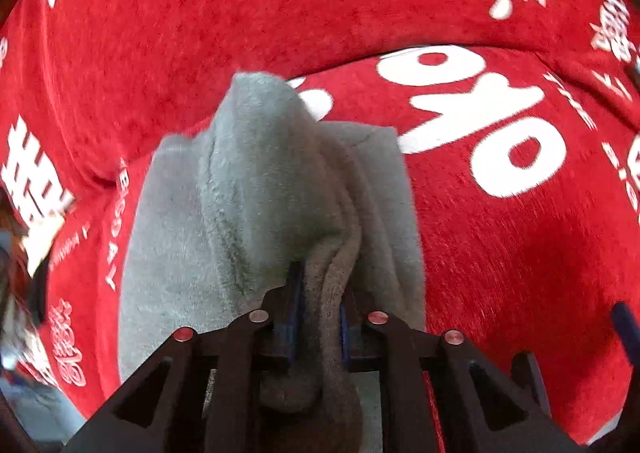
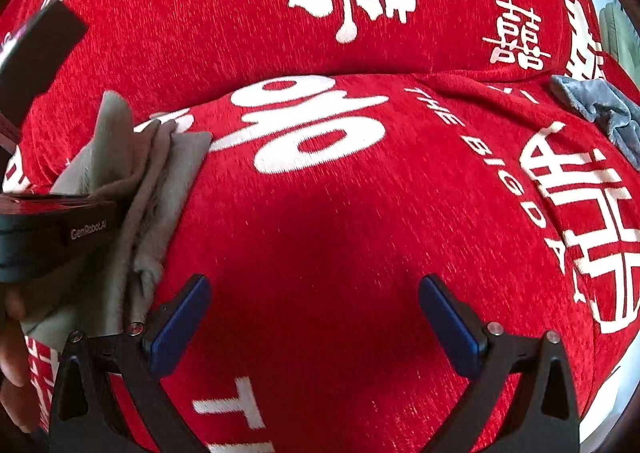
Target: Fold small clothes
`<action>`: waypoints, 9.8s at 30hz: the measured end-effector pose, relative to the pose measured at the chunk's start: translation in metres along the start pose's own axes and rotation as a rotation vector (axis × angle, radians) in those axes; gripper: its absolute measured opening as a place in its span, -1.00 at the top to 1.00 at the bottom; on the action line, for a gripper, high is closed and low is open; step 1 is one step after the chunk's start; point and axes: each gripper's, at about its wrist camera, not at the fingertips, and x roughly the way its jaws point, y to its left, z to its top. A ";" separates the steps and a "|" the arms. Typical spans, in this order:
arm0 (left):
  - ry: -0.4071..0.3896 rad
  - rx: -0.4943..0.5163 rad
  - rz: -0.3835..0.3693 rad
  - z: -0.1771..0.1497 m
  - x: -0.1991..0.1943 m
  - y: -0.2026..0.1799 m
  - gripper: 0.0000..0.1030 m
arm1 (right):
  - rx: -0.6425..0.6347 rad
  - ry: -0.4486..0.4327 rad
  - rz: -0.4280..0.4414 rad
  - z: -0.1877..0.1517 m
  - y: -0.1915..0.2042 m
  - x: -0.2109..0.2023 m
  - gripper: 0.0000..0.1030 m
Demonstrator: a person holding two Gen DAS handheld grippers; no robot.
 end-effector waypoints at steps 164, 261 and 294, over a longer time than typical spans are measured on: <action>-0.061 -0.287 -0.211 -0.017 0.040 0.196 -0.97 | -0.437 0.151 0.158 0.078 0.194 0.072 -0.59; -0.160 -0.394 -0.208 -0.206 -0.033 0.300 -0.57 | -0.492 -0.042 0.395 -0.107 0.238 -0.114 -0.36; -0.112 -0.276 -0.102 -0.201 -0.040 0.251 -0.82 | -0.686 0.009 0.435 -0.161 0.229 -0.100 -0.47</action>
